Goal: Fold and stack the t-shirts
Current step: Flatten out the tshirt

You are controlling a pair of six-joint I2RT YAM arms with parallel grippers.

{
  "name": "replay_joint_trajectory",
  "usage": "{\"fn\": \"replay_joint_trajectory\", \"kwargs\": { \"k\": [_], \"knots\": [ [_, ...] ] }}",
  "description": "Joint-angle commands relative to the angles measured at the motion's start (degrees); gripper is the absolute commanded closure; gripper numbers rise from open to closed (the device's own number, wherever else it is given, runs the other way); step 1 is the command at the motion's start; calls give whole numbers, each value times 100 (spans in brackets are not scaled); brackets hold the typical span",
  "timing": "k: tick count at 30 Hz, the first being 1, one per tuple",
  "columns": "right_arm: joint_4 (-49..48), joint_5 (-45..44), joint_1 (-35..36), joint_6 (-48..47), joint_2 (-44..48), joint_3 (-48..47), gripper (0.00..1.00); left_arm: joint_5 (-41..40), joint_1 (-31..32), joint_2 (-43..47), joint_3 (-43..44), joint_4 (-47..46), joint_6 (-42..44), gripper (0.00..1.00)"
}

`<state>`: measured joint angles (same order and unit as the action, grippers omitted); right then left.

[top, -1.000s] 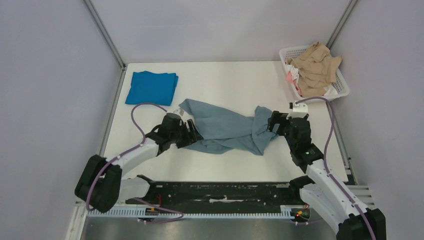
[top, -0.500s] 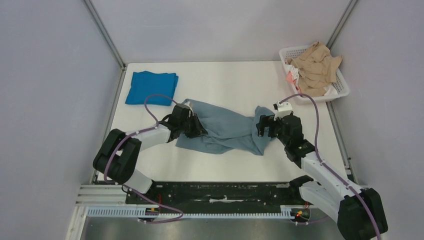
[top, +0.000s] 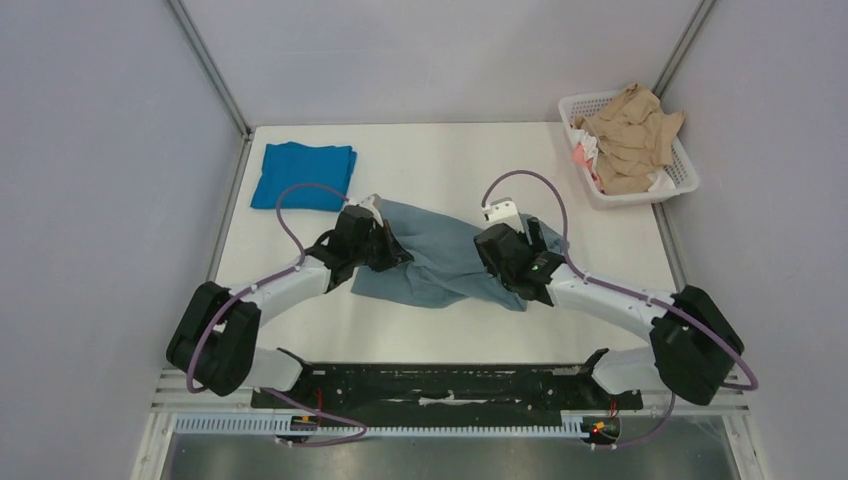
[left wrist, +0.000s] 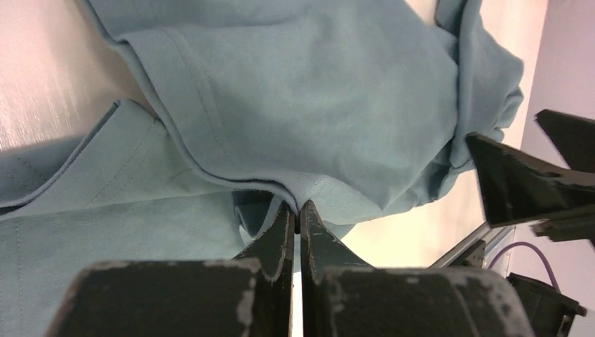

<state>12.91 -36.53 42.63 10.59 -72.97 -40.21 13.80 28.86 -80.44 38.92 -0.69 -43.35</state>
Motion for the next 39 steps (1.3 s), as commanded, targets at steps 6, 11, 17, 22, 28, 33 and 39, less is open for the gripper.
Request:
{"fn": "replay_joint_trajectory", "kwargs": {
  "k": [6, 11, 17, 22, 28, 33, 39],
  "knots": [
    [1536, -1598, 325, 1085, -1357, -932, 28, -422, 25, 269, -108, 36, 37, 98],
    [1443, -1704, 36, 1469, -1081, -515, 49, -768, 24, 273, -82, 335, 46, 98],
    [-58, -428, -853, 1160, -17, 567, 98, -1257, 24, 380, -46, 611, 116, 98],
    [-1108, 496, -1329, 749, 1057, 993, 100, -1362, 14, 500, 332, 889, 183, 98],
    [-1085, 1008, -1588, 307, 1964, 119, 100, -1756, 17, 1280, 1357, 1321, 368, 98],
    [-942, 1533, -1611, 149, 2397, -923, 100, -2017, 14, 2024, 2470, 1936, 703, 98],
    [-786, 1817, -1613, 134, 2579, -2334, 100, -1872, 14, 2511, 3837, 2311, 1097, 98]
  ]
}}
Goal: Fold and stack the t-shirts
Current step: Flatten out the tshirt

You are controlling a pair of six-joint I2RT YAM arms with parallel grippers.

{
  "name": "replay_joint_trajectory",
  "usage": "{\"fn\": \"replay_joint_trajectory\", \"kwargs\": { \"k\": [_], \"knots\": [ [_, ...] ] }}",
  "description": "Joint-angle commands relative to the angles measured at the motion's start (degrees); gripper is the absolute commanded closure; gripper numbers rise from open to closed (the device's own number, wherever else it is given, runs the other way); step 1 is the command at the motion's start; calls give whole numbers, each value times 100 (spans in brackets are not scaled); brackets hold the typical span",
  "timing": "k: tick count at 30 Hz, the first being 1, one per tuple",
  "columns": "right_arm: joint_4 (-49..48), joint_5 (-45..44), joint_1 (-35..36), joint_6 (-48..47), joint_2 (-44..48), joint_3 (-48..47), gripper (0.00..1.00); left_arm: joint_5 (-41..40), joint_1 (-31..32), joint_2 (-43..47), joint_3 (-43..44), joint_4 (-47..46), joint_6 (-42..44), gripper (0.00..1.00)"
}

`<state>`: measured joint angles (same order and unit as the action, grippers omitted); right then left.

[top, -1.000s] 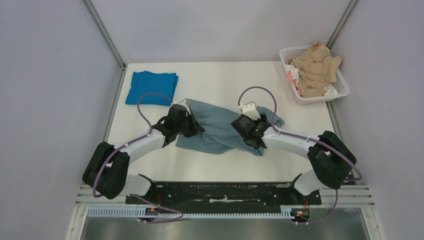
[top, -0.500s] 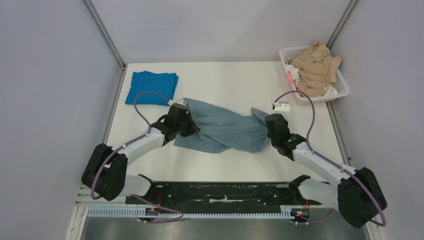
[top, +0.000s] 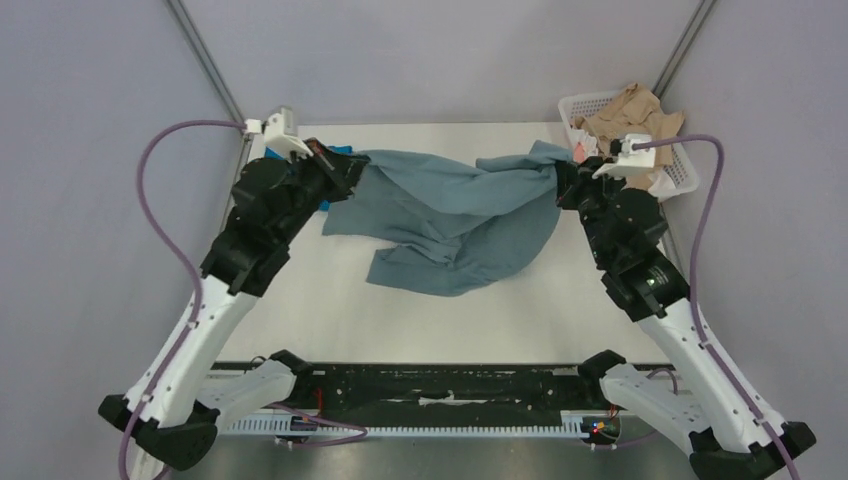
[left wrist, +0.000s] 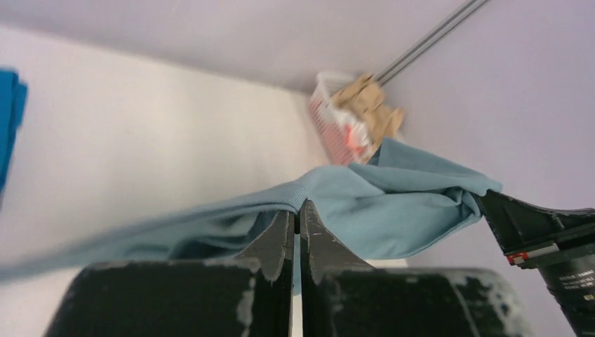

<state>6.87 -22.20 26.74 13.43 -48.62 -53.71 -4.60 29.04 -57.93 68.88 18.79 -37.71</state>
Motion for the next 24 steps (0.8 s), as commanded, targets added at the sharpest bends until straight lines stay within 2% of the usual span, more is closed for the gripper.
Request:
{"fn": "replay_joint_trajectory", "kwargs": {
  "k": [1, 4, 9, 15, 18, 20, 24],
  "knots": [
    [-139, 575, -20, -166, 115, -1269, 100, 50, -3, 268, 1065, 420, 595, 98],
    [65, 890, -21, -204, -4, -1997, 100, 241, -3, 147, 1828, 573, 748, 98],
    [227, 474, -27, -545, -287, -2892, 100, 304, -3, -355, 3075, 1044, 1032, 98],
    [313, 17, -26, -1065, -1261, -3694, 100, -323, -1, -1038, 3591, 1101, 1363, 98],
    [-334, -312, -62, -1289, -1822, -3513, 100, -769, -68, -1631, 3793, 1017, 1688, 98],
    [-847, -138, -171, -1650, -2204, -3464, 100, -821, -272, -2205, 4126, 1029, 1806, 98],
    [-1324, 604, -658, -1864, -3066, -4188, 100, 25, -1137, -3323, 5077, 1131, 1576, 98]
  ]
}}
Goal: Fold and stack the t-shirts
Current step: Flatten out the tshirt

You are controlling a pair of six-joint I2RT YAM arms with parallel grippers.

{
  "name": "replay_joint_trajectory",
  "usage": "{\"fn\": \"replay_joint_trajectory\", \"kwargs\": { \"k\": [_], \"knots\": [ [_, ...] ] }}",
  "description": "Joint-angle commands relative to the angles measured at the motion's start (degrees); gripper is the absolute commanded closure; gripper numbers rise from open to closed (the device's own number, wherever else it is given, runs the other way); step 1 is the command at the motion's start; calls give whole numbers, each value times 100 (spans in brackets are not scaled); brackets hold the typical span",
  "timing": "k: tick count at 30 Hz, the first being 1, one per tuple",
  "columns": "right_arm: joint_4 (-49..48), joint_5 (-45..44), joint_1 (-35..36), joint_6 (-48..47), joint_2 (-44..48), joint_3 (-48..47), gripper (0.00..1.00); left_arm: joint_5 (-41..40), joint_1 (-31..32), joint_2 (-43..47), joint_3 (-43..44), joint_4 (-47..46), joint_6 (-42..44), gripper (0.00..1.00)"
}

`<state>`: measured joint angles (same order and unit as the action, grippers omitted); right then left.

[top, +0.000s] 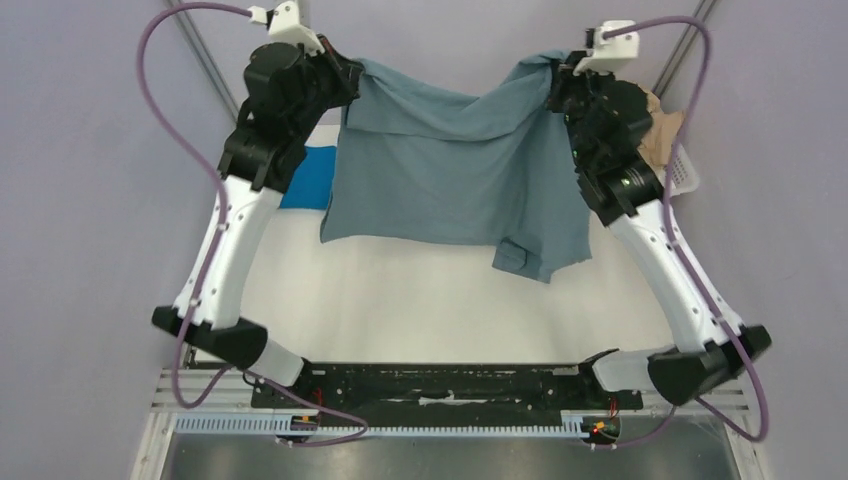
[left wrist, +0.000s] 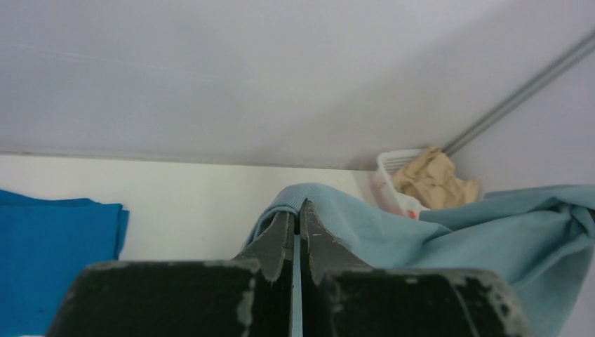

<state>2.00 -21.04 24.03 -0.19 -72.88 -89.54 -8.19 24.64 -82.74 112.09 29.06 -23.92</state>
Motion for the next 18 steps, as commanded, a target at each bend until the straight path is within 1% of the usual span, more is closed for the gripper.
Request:
{"fn": "replay_joint_trajectory", "kwargs": {
  "k": [1, 4, 5, 6, 8, 11, 13, 16, 17, 18],
  "knots": [
    [-827, 567, -482, -489, -794, -905, 100, 660, -888, -1109, 1110, 145, 112, 98],
    [-832, 953, -631, -512, -1068, -1648, 100, 1689, -1385, -1611, 2061, 337, -324, 98],
    [-839, 1175, -645, -545, -1066, -1752, 100, 1985, -1446, -1664, 2238, 239, -422, 98],
    [-871, 1338, -645, -533, -1019, -1756, 100, 2093, -1462, -1660, 2305, 128, -465, 98],
    [-1054, 1589, -645, -507, -752, -1401, 100, 2206, -1462, -1526, 2214, -174, -525, 98],
    [-1279, 1437, -648, -625, -161, -438, 100, 2194, -1462, -1327, 2004, -80, -416, 98],
    [-1282, 1374, -646, -653, 274, 314, 100, 2152, -1462, -1029, 1447, 3, -278, 98],
    [-1217, 1591, -645, -171, 1172, 1898, 100, 1987, -1462, -224, -433, -315, -100, 98],
    [-1095, 1721, -645, 93, 1442, 2407, 99, 1920, -1462, 98, -1192, -502, -75, 98],
    [-935, 1760, -646, 582, 1780, 3066, 98, 1948, -1462, 384, -1867, -656, -26, 98]
  ]
}}
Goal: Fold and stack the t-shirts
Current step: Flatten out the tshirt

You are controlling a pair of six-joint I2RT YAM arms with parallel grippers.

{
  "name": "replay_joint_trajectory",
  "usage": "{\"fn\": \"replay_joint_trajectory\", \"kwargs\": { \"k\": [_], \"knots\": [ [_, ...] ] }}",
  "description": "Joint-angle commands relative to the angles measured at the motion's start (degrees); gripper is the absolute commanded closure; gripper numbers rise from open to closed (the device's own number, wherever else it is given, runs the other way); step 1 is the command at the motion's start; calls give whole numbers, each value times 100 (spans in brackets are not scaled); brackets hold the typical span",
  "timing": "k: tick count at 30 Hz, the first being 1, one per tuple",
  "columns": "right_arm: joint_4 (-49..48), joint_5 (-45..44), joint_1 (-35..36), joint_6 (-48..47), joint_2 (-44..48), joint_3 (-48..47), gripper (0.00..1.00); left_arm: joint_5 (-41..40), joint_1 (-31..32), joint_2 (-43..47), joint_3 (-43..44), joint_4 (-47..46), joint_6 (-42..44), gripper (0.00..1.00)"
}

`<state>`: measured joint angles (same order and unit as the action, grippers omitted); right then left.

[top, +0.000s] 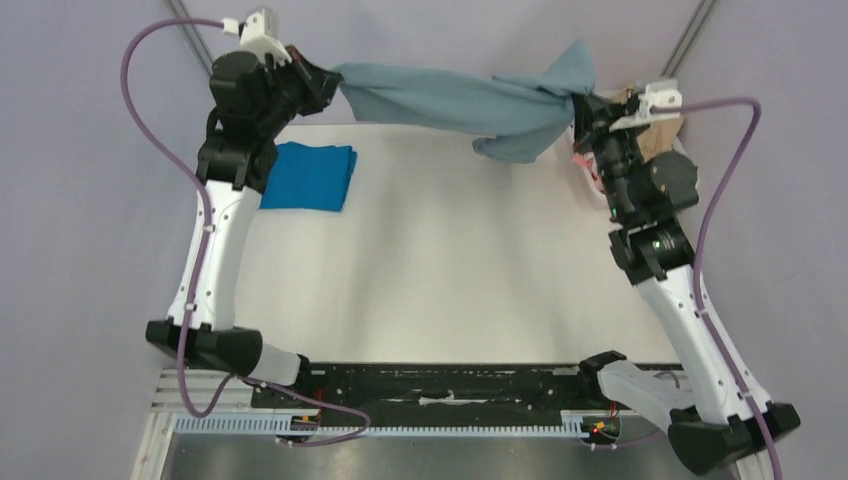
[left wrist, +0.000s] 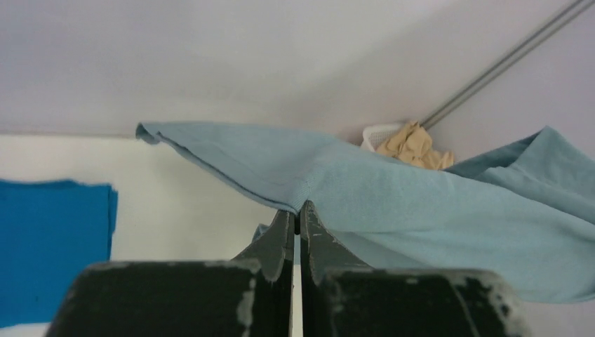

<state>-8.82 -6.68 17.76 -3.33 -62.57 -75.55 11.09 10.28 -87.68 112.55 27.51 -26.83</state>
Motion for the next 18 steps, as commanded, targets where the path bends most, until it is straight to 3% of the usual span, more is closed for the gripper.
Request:
{"fn": "replay_joint_trajectory", "kwargs": {
  "k": [1, 4, 6, 7, 9, 11, 12, 13, 14, 18],
  "knots": [
    [295, 324, -19, 1387, 1095, 2348, 95, 3, -26, 1187, -2708, -673, 246, 98],
    [864, 609, -9, 3145, 2005, 4248, 78, -198, -26, 1934, -4838, -1042, -24, 98],
    [1139, 653, -10, 3829, 2517, 5352, 66, -288, -26, 2187, -5884, -1180, -373, 96],
    [1254, 650, -11, 3919, 2737, 5734, 66, -290, -26, 2238, -6251, -1097, -443, 90],
    [1905, 780, -9, 3720, 2933, 5917, 60, -748, -26, 2233, -6609, -662, -654, 64],
    [2462, 396, -14, 3445, 3049, 5866, 44, -1251, -26, 2200, -6685, -250, -778, 38],
    [2616, 157, -9, 3290, 3111, 5842, 28, -1375, -26, 2209, -6672, -88, -854, 30],
    [2756, -137, -11, 3192, 3146, 5815, 7, -1334, -26, 2239, -6667, -37, -897, 28],
    [2939, -436, -16, 3123, 3146, 5745, 2, -1227, -26, 2279, -6667, -35, -903, 26],
    [2938, -562, -11, 2611, 2939, 5341, 2, -762, -1, 2527, -6744, -78, -1049, 24]
  ]
}}
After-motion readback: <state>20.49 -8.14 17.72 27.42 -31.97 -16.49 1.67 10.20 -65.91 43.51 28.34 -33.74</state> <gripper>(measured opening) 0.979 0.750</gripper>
